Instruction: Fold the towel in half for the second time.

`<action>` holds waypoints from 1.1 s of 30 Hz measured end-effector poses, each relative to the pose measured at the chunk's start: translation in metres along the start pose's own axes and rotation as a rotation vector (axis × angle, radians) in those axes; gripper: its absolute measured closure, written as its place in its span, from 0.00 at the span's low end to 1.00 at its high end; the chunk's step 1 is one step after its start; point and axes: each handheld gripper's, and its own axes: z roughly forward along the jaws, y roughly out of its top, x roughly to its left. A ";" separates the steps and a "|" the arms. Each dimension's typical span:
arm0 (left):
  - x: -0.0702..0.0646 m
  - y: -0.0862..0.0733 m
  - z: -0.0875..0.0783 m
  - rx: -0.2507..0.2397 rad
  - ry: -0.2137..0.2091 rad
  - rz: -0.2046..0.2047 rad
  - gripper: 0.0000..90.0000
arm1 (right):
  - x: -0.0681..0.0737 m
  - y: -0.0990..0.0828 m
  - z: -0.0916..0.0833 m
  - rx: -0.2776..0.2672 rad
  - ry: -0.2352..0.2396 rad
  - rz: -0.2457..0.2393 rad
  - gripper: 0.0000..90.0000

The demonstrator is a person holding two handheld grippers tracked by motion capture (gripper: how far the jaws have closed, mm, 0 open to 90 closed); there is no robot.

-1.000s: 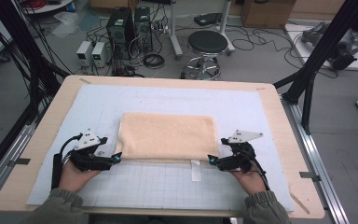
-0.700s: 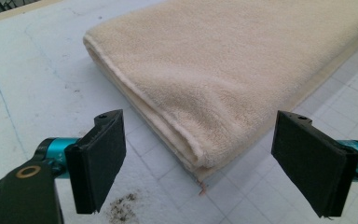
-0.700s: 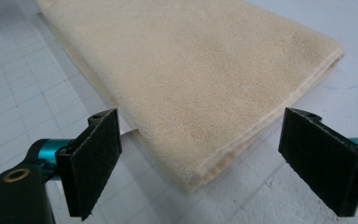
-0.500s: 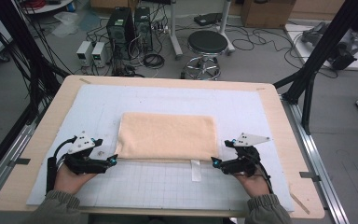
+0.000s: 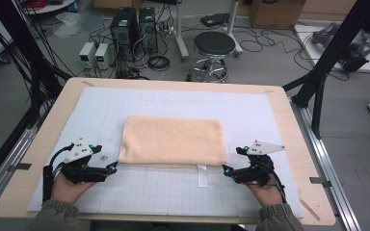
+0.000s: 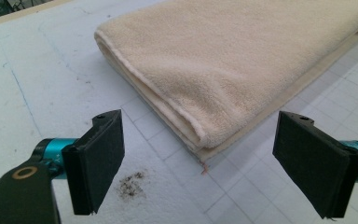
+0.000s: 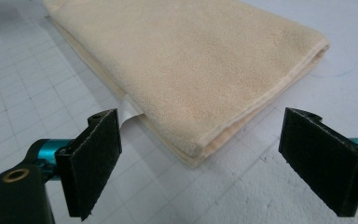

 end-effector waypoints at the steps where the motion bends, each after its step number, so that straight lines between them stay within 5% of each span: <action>1: 0.000 0.000 0.000 0.000 -0.001 -0.001 0.19 | 0.000 -0.001 -0.001 0.003 0.001 0.008 0.14; 33: -0.007 -0.014 -0.029 -0.015 0.009 -0.005 0.19 | 0.002 -0.021 -0.031 -0.032 -0.026 0.038 0.14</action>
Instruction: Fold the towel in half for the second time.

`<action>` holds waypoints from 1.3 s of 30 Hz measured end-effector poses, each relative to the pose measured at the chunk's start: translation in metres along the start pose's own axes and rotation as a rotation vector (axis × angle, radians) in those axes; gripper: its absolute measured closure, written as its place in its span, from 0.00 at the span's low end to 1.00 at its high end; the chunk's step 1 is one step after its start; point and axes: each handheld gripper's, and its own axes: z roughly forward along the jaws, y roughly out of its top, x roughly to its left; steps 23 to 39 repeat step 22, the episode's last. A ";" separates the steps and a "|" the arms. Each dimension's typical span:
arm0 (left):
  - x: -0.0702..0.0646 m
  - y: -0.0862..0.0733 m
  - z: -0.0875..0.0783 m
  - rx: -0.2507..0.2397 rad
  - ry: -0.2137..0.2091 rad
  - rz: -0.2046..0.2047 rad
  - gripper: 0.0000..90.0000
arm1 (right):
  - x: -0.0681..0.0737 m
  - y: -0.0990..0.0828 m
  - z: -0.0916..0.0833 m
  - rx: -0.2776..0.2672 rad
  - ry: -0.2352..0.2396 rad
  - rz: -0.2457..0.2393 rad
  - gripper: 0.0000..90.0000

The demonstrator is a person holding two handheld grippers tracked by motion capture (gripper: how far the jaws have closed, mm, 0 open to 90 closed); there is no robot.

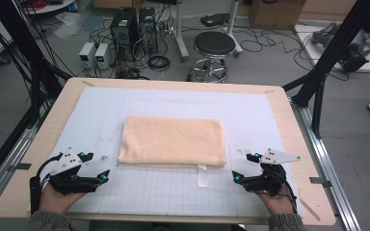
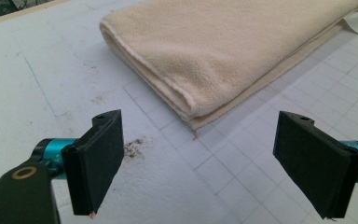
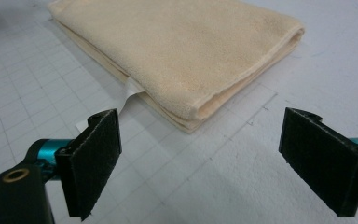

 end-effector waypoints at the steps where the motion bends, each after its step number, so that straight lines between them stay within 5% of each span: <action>1: 0.000 0.000 -0.001 0.001 0.000 0.002 0.19 | 0.000 -0.001 -0.002 0.001 -0.002 0.006 0.14; 39: -0.001 -0.004 -0.005 -0.001 0.000 0.006 0.18 | -0.001 -0.008 -0.005 0.004 0.001 0.017 0.14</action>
